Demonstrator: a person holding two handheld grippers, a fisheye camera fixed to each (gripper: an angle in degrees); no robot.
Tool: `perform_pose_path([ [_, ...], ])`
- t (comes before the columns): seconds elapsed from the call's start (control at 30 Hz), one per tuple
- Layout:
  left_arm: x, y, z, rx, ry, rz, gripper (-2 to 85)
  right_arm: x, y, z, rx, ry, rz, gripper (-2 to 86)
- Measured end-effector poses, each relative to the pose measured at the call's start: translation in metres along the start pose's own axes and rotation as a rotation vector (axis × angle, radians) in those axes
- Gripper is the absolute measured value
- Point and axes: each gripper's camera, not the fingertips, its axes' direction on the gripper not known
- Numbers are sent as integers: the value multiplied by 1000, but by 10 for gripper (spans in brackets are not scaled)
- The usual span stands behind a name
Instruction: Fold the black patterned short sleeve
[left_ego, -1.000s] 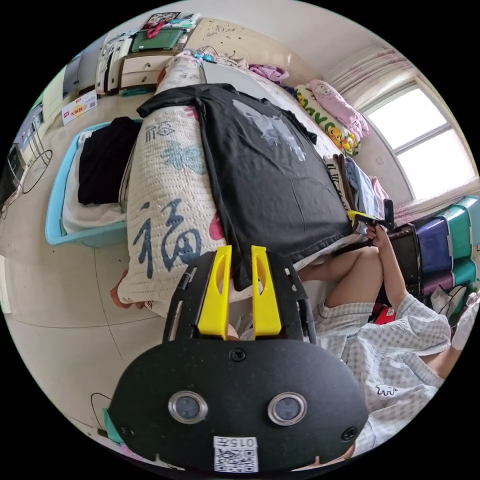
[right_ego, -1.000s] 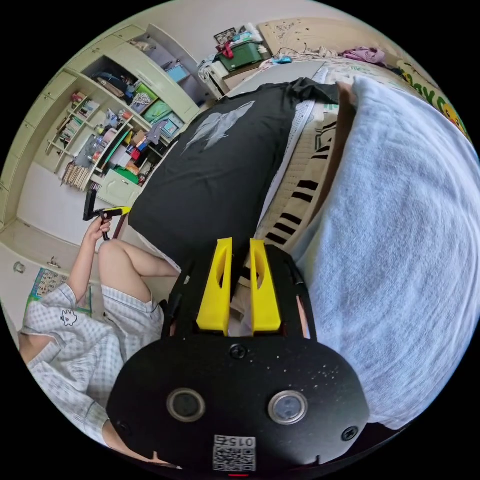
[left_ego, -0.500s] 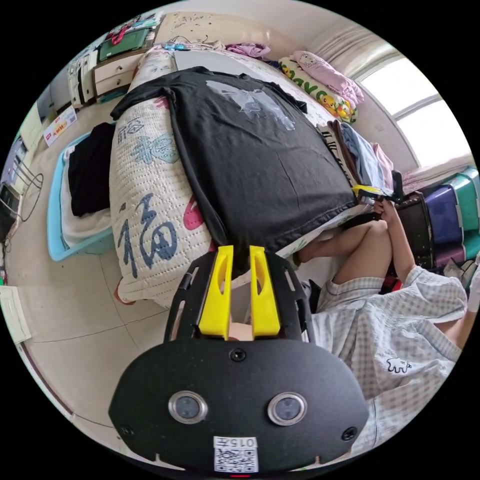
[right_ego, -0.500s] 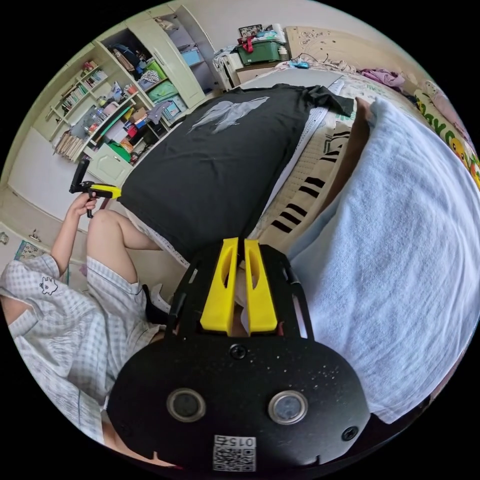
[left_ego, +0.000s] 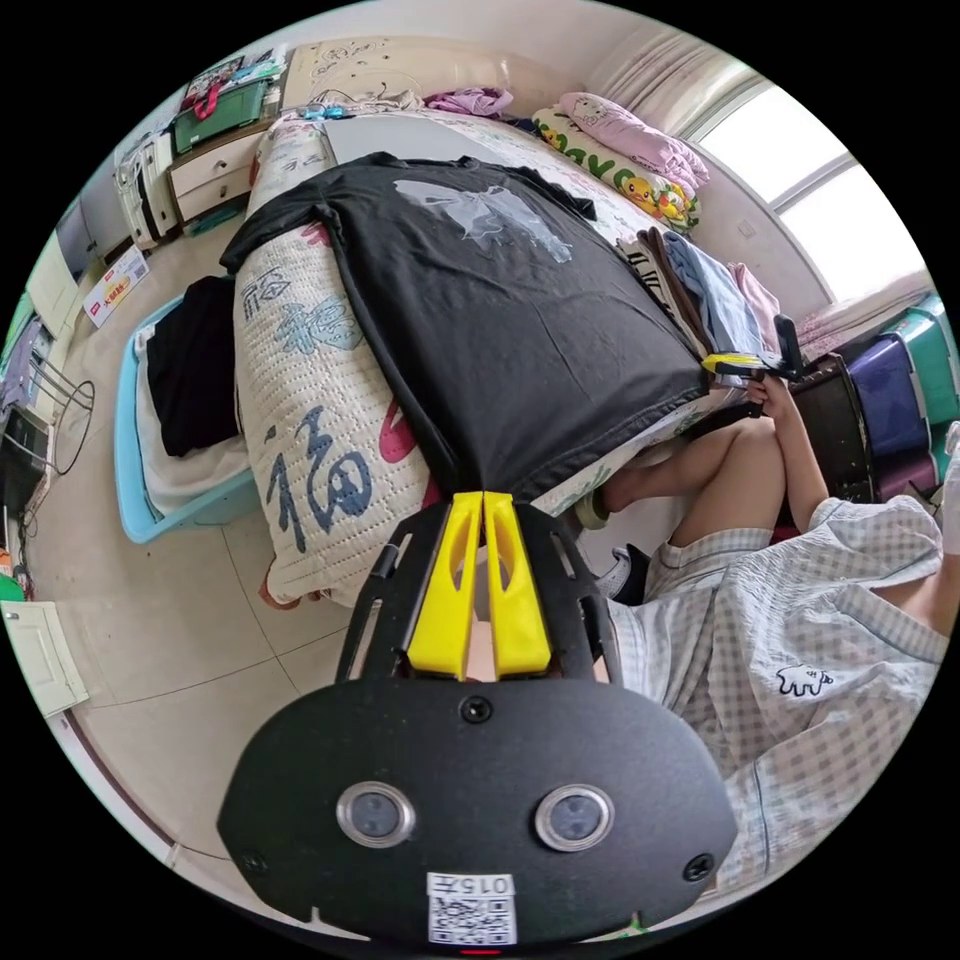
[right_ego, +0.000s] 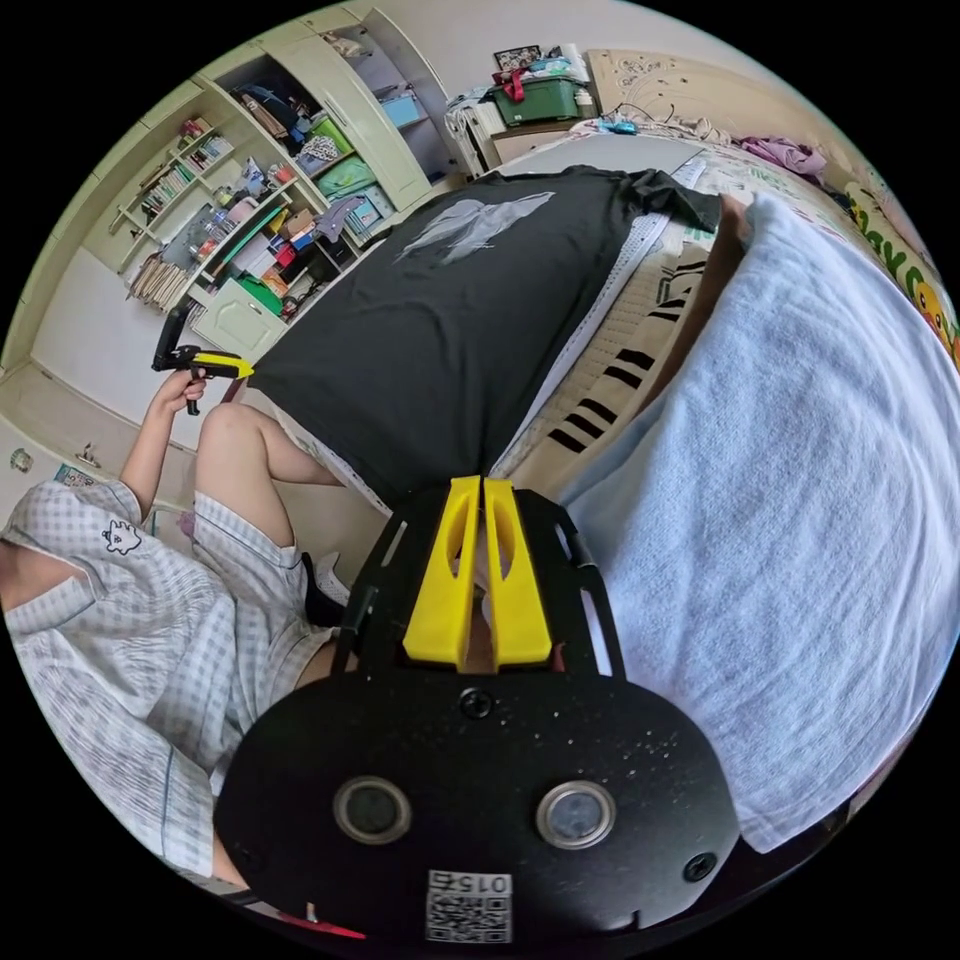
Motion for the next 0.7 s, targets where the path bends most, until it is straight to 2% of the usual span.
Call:
perform_pose_path([
  [0.2,6,-22,45,-71,-19,-34,-5,-15,-40,11,-80,80,-41,1],
  [0.37,23,-44,66,-147,-74,9,2,-3,-74,-12,-80,14,-6,7],
  [0.57,29,-65,49,-163,-161,4,7,34,-146,-95,221,-15,126,23],
  [0.7,42,-108,38,-103,-175,34,10,73,-241,-128,376,82,236,47],
])
